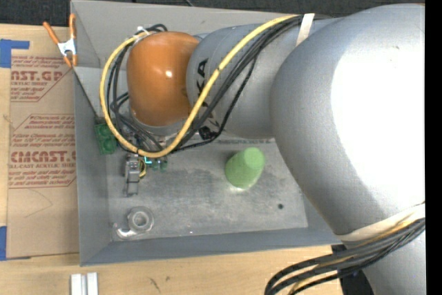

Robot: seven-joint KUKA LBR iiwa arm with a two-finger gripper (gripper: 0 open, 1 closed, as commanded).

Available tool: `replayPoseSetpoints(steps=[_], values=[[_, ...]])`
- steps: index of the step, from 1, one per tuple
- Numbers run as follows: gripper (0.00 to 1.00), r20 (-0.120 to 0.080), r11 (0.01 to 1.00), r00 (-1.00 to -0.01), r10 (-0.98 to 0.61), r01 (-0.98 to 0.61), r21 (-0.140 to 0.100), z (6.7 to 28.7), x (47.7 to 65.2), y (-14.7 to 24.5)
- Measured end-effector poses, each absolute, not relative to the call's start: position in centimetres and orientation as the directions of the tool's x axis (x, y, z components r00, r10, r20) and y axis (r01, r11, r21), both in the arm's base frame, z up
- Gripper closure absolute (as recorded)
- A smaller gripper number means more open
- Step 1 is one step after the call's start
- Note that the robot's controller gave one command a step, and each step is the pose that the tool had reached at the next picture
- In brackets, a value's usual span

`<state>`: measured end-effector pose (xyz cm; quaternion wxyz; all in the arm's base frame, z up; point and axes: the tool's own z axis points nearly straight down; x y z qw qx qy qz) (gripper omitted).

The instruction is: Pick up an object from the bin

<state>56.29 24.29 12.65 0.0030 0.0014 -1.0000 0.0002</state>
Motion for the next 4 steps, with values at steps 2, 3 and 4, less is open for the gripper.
replayPoseSetpoints(steps=[2,3,4], values=[[0.0,-0.003,0.933,-0.933,-0.359,-0.359,0.001,10.1,56.8,19.7],[0.0,-0.001,0.991,-0.991,-0.131,-0.131,0.001,10.0,56.1,21.4],[0.0,-0.001,0.907,-0.907,-0.421,-0.421,0.0,6.9,56.0,19.6]])
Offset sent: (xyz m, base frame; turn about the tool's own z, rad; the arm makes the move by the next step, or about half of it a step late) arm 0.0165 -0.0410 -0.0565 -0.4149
